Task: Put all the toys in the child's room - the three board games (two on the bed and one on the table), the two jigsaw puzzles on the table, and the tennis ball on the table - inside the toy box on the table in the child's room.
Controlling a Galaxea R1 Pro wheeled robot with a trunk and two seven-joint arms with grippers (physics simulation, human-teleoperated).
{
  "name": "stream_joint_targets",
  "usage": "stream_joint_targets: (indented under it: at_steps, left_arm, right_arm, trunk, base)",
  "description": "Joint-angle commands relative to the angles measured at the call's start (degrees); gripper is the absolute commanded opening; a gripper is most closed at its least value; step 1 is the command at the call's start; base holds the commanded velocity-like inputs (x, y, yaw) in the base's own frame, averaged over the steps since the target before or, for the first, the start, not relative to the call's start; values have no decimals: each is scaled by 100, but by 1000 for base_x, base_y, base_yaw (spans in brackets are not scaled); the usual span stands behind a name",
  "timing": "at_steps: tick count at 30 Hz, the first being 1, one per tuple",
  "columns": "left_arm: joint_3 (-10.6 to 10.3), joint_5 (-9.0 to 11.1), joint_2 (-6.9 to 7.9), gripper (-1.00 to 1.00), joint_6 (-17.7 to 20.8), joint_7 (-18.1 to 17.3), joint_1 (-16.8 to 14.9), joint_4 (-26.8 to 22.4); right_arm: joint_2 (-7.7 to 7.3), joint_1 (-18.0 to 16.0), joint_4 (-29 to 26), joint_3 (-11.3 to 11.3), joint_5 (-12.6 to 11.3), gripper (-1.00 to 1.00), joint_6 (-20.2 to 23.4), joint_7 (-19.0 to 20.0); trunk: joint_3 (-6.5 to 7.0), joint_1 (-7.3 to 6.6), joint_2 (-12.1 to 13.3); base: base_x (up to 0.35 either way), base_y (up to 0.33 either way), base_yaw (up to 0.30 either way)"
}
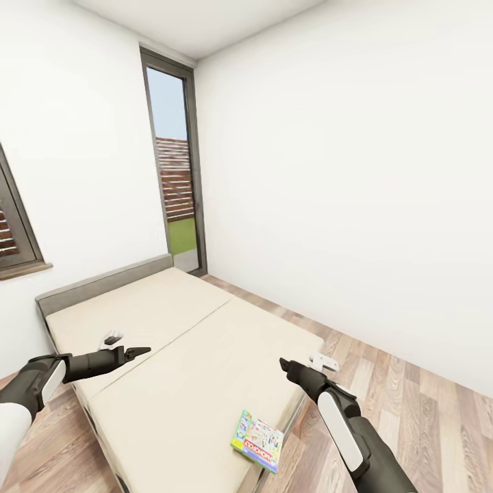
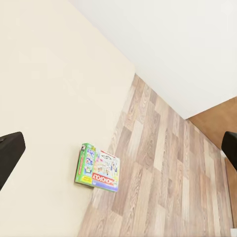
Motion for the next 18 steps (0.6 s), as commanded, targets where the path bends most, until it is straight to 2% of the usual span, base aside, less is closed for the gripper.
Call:
stream_joint_targets:
  at_steps: [1,8,18]
  left_arm:
    - [9,21,0,100,47,-8,-2,2]
    - [9,21,0,100,51,-8,-2,2]
    - [9,21,0,100,51,-8,-2,2]
  right_arm:
    - [-2,-2,-8,9,-60,100,11,-54]
    - [-2,-2,-8,14,-60,100,11,-52]
    - [-2,-2,-8,15,-60,100,11,-52]
  trunk:
    - [-3,2,-5]
    - [-3,2,-5]
    - [-3,2,-5]
  base:
    - [0,-15,0]
    - [37,-87,0]
    - [121,-143,0]
